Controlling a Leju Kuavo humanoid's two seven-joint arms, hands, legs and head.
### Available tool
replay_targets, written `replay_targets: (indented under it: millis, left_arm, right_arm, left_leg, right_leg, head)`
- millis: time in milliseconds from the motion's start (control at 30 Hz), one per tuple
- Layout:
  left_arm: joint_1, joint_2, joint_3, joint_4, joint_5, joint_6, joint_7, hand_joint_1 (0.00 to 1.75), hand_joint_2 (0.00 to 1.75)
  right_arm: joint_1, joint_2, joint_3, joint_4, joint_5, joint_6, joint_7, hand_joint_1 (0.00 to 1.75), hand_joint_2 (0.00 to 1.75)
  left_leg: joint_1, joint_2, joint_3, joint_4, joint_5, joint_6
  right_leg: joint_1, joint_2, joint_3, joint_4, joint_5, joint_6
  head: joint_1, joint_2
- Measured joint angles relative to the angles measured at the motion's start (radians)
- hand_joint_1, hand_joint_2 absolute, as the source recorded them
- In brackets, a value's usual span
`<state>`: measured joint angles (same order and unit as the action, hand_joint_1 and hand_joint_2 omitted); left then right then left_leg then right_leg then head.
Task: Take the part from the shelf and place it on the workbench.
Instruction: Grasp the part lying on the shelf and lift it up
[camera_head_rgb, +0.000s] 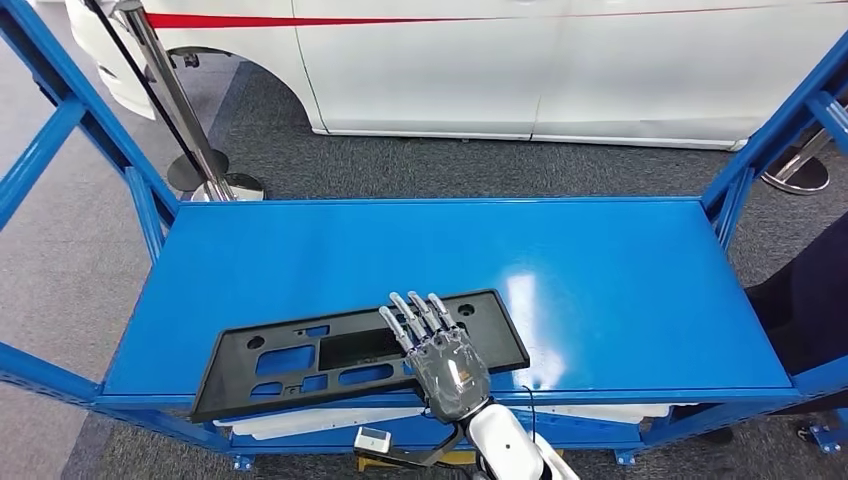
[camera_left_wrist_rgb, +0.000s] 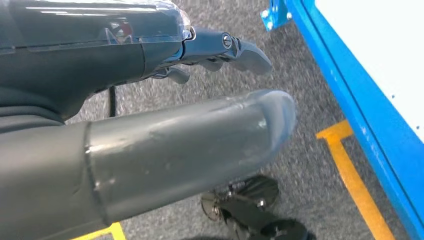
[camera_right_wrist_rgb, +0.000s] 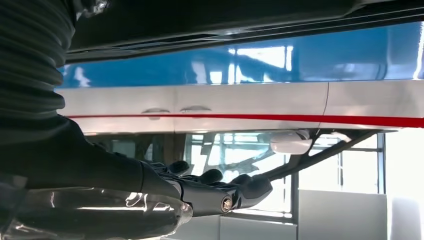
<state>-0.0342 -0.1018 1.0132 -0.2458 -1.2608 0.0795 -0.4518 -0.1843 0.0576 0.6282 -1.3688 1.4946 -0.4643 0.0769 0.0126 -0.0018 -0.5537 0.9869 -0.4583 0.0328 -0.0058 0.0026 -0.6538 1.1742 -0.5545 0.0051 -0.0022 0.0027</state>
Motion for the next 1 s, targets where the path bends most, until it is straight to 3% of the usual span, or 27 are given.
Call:
replay_targets:
  millis: [67,100,133,233,300,400,467,567,600,633,700,733,767,833,867,933,1000]
  left_arm:
    - [-0.001,0.0,0.0,0.0,-0.005,0.0,-0.001,0.0,0.0]
    - [-0.001,0.0,0.0,0.0,-0.007,0.0,-0.001,0.0,0.0]
    - [-0.002,0.0,0.0,0.0,-0.009,-0.001,-0.002,0.0,0.0]
    - [-0.003,-0.003,0.0,0.0,-0.015,-0.001,-0.004,0.0,0.0]
    - [-0.004,-0.005,0.0,0.001,-0.017,-0.001,-0.004,0.0,0.0]
    - [-0.005,-0.006,0.0,0.001,-0.022,-0.001,-0.004,0.0,0.0]
    - [-0.006,-0.006,0.0,0.001,-0.026,-0.001,-0.005,0.0,0.0]
    - [-0.005,-0.009,0.0,0.001,-0.03,0.0,-0.006,0.0,0.0]
    - [-0.005,-0.009,0.0,0.001,-0.032,0.0,-0.007,0.0,0.0]
    - [-0.005,-0.01,0.0,0.001,-0.034,0.0,-0.007,0.0,0.0]
    - [-0.006,-0.01,0.0,0.001,-0.038,0.0,-0.008,0.0,0.0]
    - [-0.008,-0.01,0.0,0.001,-0.04,0.001,-0.008,0.0,0.0]
    - [-0.011,-0.01,0.0,0.001,-0.042,0.001,-0.008,0.0,0.0]
    - [-0.014,-0.011,0.0,0.001,-0.046,0.001,-0.007,0.0,0.0]
    - [-0.014,-0.011,0.0,0.002,-0.048,0.001,-0.006,0.0,0.0]
    - [-0.013,-0.014,0.0,0.002,-0.05,0.001,-0.004,0.0,0.0]
    - [-0.014,-0.015,0.0,0.002,-0.053,0.001,-0.003,0.0,0.0]
  right_arm:
    - [-0.004,0.001,0.002,0.012,0.0,0.006,-0.004,0.0,1.75]
    - [-0.008,0.003,0.003,0.021,-0.001,0.009,-0.007,0.0,1.75]
    - [-0.013,0.006,0.006,0.031,-0.003,0.011,-0.01,0.0,1.75]
    - [-0.04,0.022,0.023,0.07,-0.014,0.007,-0.018,0.0,1.75]
    - [-0.053,0.03,0.038,0.094,-0.019,0.002,-0.024,0.0,1.75]
    - [-0.061,0.04,0.064,0.12,-0.026,-0.002,-0.029,0.0,1.75]
    - [-0.067,0.048,0.082,0.132,-0.04,-0.008,-0.033,0.0,1.75]
    - [-0.071,0.057,0.105,0.165,-0.071,-0.024,-0.035,0.0,1.75]
    - [-0.071,0.058,0.111,0.178,-0.08,-0.03,-0.034,0.0,1.75]
    - [-0.073,0.059,0.115,0.192,-0.086,-0.037,-0.031,0.0,1.75]
    - [-0.082,0.067,0.12,0.223,-0.094,-0.05,-0.026,0.0,1.75]
    - [-0.089,0.073,0.122,0.239,-0.097,-0.053,-0.024,0.16,1.75]
    - [-0.095,0.079,0.123,0.254,-0.099,-0.052,-0.023,0.5,1.75]
    - [-0.107,0.089,0.124,0.282,-0.105,-0.047,-0.024,1.17,1.75]
    - [-0.112,0.093,0.124,0.297,-0.108,-0.044,-0.026,1.36,1.75]
    - [-0.119,0.1,0.126,0.325,-0.114,-0.042,-0.034,1.39,1.75]
    - [-0.121,0.102,0.127,0.348,-0.121,-0.044,-0.044,1.44,1.75]
  left_leg:
    - [-0.001,0.0,0.0,0.001,-0.001,0.003]
    - [-0.002,0.0,0.0,0.001,-0.002,0.003]
    - [-0.002,-0.001,0.001,0.002,-0.003,0.002]
    - [-0.003,-0.003,0.003,0.011,-0.011,-0.008]
    - [-0.006,-0.004,0.0,0.016,-0.016,-0.018]
    - [-0.003,-0.004,-0.004,0.024,-0.026,-0.035]
    - [0.001,-0.004,-0.03,0.086,-0.067,-0.046]
    - [0.004,-0.003,-0.119,0.275,-0.149,-0.058]
    - [0.005,-0.003,-0.135,0.304,-0.151,-0.06]
    - [0.006,-0.003,-0.133,0.295,-0.133,-0.06]
    - [0.008,-0.002,-0.076,0.172,-0.059,-0.058]
    - [0.007,-0.002,-0.042,0.101,-0.031,-0.055]
    - [0.005,-0.002,-0.017,0.049,-0.015,-0.051]
    - [0.0,-0.004,-0.001,0.015,-0.014,-0.041]
    - [0.001,-0.004,0.0,0.012,-0.011,-0.034]
    - [0.004,-0.002,0.004,0.002,-0.003,-0.021]
    - [0.008,0.001,0.006,-0.006,0.003,-0.01]
  right_leg:
    - [-0.003,0.0,-0.056,0.115,-0.044,0.005]
    - [-0.005,0.0,-0.065,0.133,-0.04,0.007]
    - [-0.006,-0.001,-0.057,0.115,-0.02,0.007]
    - [-0.006,-0.002,0.034,-0.076,0.073,-0.002]
    - [-0.002,-0.001,0.061,-0.136,0.085,-0.01]
    - [-0.002,-0.001,0.065,-0.146,0.087,-0.026]
    - [-0.007,-0.002,0.071,-0.155,0.09,-0.038]
    - [-0.006,-0.005,0.073,-0.155,0.088,-0.044]
    - [-0.006,-0.005,0.074,-0.154,0.087,-0.044]
    - [-0.006,-0.004,0.075,-0.153,0.086,-0.043]
    - [-0.006,-0.001,0.079,-0.151,0.082,-0.04]
    - [-0.005,0.001,0.081,-0.15,0.08,-0.037]
    - [-0.003,0.002,0.082,-0.15,0.08,-0.032]
    - [-0.001,0.004,0.082,-0.152,0.081,-0.021]
    - [-0.002,0.005,0.083,-0.154,0.083,-0.014]
    - [-0.002,0.005,0.079,-0.14,0.071,-0.004]
    - [-0.002,0.003,0.041,-0.054,0.017,0.002]
  head:
    - [0.0,0.0]
    - [0.0,0.0]
    - [0.0,0.0]
    - [0.0,0.0]
    - [0.0,0.0]
    - [0.0,0.0]
    - [-0.001,0.0]
    - [-0.001,0.0]
    - [-0.001,0.0]
    - [-0.001,0.0]
    - [-0.001,0.0]
    - [0.0,0.0]
    - [0.0,0.0]
    - [0.0,0.0]
    - [0.0,0.0]
    - [0.0,0.0]
    - [0.0,0.0]
